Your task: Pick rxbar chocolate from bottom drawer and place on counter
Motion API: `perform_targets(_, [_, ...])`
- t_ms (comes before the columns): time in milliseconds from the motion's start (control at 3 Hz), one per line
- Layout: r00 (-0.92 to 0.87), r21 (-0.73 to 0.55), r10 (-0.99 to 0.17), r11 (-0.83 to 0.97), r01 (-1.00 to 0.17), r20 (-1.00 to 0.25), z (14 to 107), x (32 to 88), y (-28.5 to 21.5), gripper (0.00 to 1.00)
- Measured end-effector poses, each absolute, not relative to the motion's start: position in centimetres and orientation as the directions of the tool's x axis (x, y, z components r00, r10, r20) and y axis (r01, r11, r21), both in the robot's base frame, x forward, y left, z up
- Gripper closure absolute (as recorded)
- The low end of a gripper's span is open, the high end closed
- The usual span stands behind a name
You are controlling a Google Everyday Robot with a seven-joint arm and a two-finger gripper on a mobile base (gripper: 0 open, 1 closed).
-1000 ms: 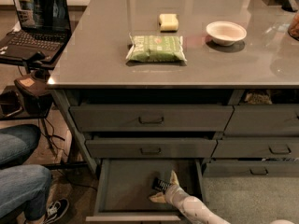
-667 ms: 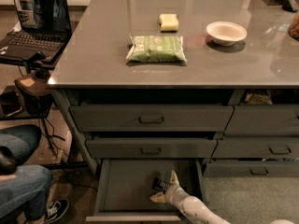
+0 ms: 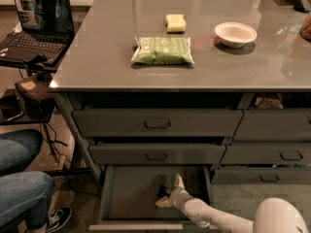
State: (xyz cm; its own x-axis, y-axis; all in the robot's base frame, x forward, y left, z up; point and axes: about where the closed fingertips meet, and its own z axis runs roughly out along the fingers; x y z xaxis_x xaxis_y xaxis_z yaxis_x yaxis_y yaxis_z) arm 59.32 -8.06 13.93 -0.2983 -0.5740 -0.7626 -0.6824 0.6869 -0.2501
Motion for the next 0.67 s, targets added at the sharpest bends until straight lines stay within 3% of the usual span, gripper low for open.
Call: perform_targets(667, [-0.365, -0.183, -0.575, 0.683, -0.707, -0.732, 11.2, 61.3, -9.0, 0.0])
